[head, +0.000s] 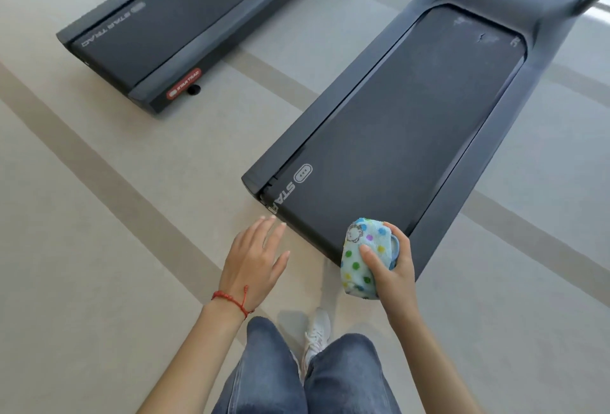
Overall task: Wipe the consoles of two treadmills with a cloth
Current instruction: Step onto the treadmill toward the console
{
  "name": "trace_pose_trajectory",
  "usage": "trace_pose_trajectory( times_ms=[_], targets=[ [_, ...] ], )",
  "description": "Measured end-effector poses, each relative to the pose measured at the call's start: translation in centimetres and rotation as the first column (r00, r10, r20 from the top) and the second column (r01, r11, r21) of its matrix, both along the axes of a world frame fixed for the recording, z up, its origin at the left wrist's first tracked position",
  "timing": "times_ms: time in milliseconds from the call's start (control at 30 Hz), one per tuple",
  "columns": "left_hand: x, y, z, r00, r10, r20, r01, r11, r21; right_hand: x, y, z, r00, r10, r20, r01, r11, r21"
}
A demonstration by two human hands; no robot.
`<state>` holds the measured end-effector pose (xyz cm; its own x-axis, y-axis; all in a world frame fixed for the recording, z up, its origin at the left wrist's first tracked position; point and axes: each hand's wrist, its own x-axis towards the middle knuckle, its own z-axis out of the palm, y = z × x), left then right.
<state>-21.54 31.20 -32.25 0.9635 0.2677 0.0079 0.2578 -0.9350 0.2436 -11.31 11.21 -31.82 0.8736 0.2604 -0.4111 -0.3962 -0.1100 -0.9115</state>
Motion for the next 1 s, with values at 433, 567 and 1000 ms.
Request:
trace_pose_trajectory(
  times_ms=[433, 567, 1000],
  targets=[
    [17.3, 6.0, -0.2, 0.938, -0.346, 0.004, 0.346, 0.938, 0.012, 10.1, 4.4, 0.4, 0.932, -0.36, -0.034, 0.36, 0.933, -0.009],
    [23.9, 8.9, 0.5, 0.883, -0.467, 0.042, 0.465, 0.884, 0.035, 14.1, 6.9, 0.9, 0.877, -0.48, -0.025, 0.479, 0.877, -0.018],
    [38.2, 10.7, 2.7, 0.796, -0.592, 0.128, 0.591, 0.805, 0.052, 24.4, 8.4, 4.3, 0.743, -0.667, 0.06, 0.663, 0.745, 0.075]
  ],
)
